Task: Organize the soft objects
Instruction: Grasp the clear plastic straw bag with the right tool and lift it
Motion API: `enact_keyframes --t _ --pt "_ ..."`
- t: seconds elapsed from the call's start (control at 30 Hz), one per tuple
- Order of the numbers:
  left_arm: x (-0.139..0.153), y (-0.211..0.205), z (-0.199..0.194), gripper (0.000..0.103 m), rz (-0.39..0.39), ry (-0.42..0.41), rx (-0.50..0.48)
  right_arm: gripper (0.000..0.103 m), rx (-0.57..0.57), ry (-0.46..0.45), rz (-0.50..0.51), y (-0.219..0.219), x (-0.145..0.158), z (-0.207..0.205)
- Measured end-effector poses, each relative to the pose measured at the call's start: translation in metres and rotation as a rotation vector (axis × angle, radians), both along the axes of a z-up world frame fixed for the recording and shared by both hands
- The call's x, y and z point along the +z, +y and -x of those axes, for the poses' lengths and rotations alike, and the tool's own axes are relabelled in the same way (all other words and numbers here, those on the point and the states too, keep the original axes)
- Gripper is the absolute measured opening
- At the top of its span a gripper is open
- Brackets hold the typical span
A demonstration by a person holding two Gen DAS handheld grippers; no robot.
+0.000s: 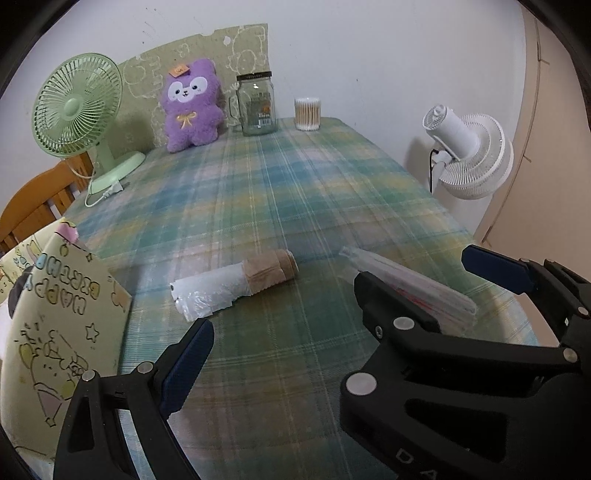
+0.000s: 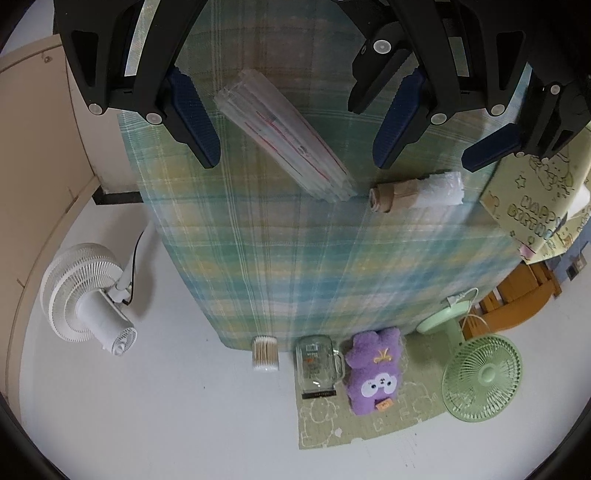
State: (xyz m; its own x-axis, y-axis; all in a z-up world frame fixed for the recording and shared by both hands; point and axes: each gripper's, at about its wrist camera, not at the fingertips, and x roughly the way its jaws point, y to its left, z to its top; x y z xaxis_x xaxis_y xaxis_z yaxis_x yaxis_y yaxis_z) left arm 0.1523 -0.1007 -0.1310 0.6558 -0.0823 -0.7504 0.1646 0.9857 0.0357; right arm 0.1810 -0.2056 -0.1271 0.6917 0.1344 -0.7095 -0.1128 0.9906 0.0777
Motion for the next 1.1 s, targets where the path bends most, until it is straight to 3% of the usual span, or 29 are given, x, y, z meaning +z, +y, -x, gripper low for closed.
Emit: enact_keyframes --t 0.27,0.4,0.53,0.77,0.9,1.1 --pt "-0.011 0.001 -0.012 0.092 -0.002 0.04 0.015 0.075 0.002 0.043 0.008 0.002 -0.011 -0.011" --pt "-0.015 0.001 -0.015 0.091 -0.004 0.053 0.019 0.057 0.012 0.076 0.003 0.004 -0.017 -0.017" --pt "-0.018 0.004 -0.019 0.088 0.003 0.069 0.022 0.049 0.014 0.077 0.01 0.005 -0.017 -0.018" --pt "-0.015 0.004 -0.019 0.088 -0.017 0.059 0.031 0.024 0.037 0.069 -0.017 0.006 -0.014 -0.017" --pt "-0.007 0.006 -0.017 0.088 -0.051 0.029 0.041 0.017 0.048 0.063 -0.05 0.008 -0.009 -0.016" --pt "0.005 0.009 -0.017 0.088 -0.068 -0.011 0.046 0.017 0.061 0.045 -0.088 0.011 0.0 -0.016"
